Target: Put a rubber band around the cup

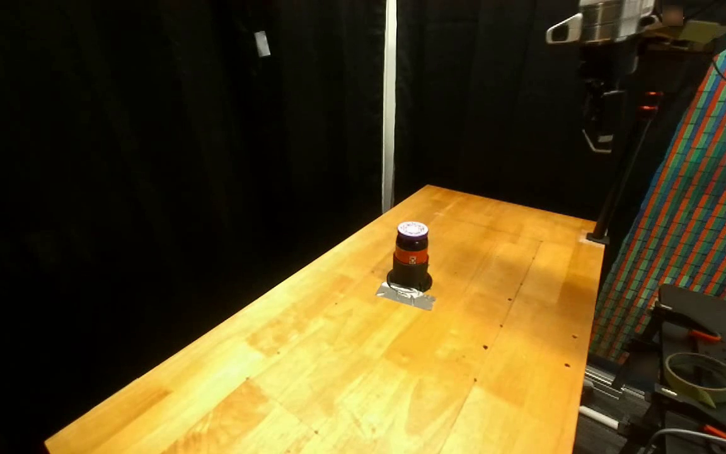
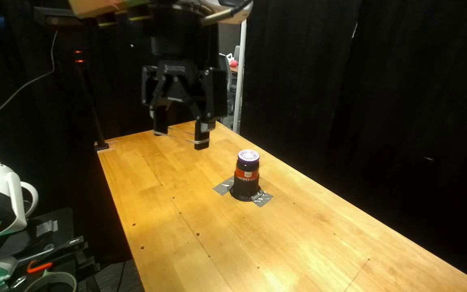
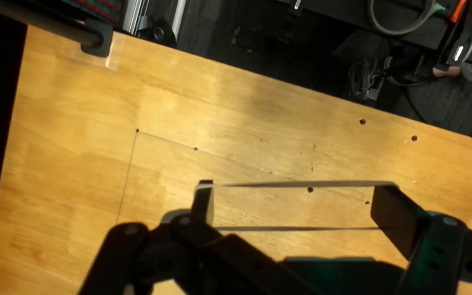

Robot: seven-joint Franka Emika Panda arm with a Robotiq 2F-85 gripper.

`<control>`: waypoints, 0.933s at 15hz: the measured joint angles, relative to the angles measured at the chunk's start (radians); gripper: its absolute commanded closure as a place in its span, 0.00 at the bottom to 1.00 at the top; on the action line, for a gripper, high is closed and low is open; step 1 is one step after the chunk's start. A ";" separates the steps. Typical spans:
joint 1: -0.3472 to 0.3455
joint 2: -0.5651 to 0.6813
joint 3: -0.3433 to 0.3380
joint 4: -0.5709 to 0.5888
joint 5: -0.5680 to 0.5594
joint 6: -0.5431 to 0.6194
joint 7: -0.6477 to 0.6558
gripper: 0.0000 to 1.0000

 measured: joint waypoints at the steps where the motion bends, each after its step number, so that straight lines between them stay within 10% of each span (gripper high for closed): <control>1: 0.009 0.062 0.021 0.045 0.007 0.006 0.020 0.00; 14: 0.029 0.561 0.111 0.386 0.185 0.373 0.102 0.00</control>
